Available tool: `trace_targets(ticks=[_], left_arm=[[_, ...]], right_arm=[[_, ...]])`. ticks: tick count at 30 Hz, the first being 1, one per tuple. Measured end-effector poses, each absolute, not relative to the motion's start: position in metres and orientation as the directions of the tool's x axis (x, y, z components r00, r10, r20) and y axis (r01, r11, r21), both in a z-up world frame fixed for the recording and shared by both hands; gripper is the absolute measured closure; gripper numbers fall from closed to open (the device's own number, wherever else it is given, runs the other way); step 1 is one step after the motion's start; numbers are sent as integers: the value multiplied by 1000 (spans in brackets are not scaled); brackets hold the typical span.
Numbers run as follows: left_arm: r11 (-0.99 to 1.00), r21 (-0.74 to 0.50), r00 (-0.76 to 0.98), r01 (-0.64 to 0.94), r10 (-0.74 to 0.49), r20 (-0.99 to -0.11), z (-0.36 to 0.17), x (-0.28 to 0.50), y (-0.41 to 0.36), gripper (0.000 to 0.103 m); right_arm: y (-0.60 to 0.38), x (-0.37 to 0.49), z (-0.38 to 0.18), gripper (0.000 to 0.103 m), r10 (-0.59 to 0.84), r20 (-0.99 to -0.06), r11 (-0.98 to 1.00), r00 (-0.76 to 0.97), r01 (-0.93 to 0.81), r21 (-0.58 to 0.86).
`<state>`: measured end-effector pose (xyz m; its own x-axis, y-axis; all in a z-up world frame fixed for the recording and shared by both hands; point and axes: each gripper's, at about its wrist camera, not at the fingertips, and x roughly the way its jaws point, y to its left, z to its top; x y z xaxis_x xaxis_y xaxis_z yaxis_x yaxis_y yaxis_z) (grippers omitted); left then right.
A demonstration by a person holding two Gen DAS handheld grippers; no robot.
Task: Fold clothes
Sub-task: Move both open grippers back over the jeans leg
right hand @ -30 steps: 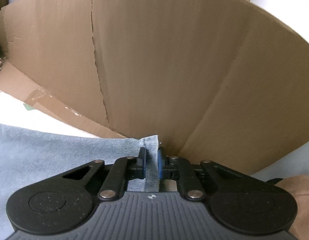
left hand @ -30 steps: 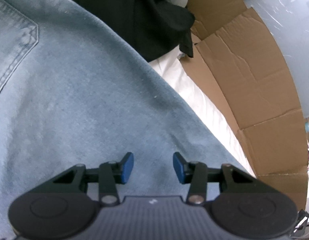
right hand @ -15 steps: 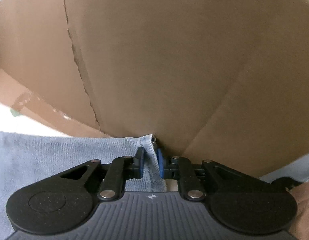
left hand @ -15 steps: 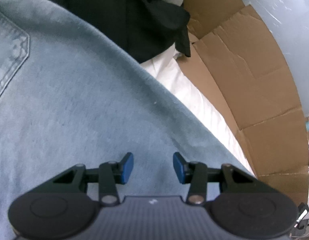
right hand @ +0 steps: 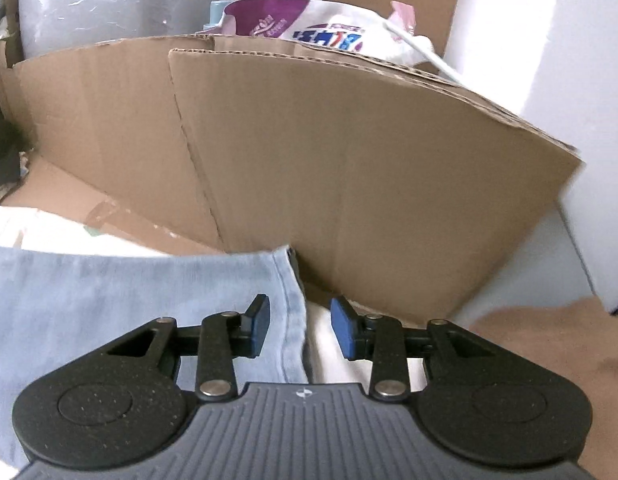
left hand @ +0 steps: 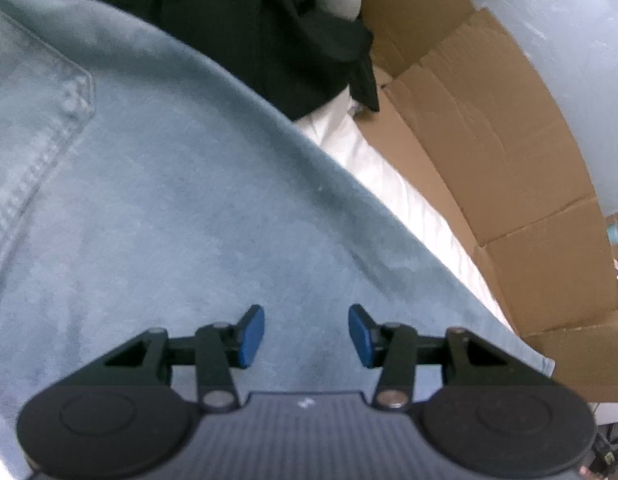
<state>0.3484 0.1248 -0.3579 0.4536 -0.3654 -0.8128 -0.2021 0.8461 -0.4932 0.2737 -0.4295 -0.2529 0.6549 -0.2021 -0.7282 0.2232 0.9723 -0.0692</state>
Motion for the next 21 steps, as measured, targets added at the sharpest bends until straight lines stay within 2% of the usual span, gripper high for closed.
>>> trace_targets(ticks=[4, 10, 21], left_arm=[[863, -474, 480, -172, -347, -806, -336, 322, 157, 54], [873, -445, 456, -199, -319, -831, -351, 321, 185, 53], [908, -356, 433, -222, -235, -870, -338, 287, 215, 50]], right_arm=[[-422, 242, -251, 63, -227, -739, 960, 634, 274, -59], [-396, 212, -267, 62, -190, -777, 961, 601, 274, -23], [-356, 184, -292, 59, -88, -766, 956, 636, 270, 115]])
